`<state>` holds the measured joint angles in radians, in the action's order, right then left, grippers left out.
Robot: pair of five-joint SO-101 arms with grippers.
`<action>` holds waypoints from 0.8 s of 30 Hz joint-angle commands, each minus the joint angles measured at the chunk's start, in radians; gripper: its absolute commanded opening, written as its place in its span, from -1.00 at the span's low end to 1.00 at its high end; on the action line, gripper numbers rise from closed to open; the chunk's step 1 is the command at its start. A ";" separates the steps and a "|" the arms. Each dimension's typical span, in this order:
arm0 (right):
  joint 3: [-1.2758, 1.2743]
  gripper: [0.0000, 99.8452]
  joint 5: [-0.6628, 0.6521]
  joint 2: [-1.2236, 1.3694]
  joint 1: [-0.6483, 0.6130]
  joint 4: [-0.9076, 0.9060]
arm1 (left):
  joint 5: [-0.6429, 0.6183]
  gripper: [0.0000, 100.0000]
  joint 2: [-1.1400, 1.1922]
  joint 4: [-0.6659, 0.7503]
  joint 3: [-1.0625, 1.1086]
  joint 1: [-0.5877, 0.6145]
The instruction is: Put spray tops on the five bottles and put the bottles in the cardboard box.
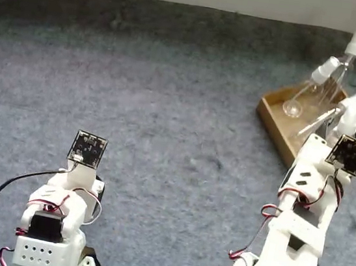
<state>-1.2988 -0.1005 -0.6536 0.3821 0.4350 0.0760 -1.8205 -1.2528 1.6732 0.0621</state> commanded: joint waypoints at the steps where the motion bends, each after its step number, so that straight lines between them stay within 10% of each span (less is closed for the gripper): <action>1: 0.062 -0.80 0.003 0.087 0.013 0.136 | 0.002 -0.92 -0.008 -0.003 0.021 0.004; 9: 0.278 -0.80 0.227 0.340 0.099 0.127 | 0.002 -0.92 -0.008 -0.003 0.021 0.004; 24: 0.484 -0.80 0.224 0.647 0.079 0.114 | 0.002 -0.92 -0.008 -0.003 0.021 0.004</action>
<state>-0.8907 0.1143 -0.0015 0.4680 0.5516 0.0760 -1.8205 -1.2528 1.6732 0.0621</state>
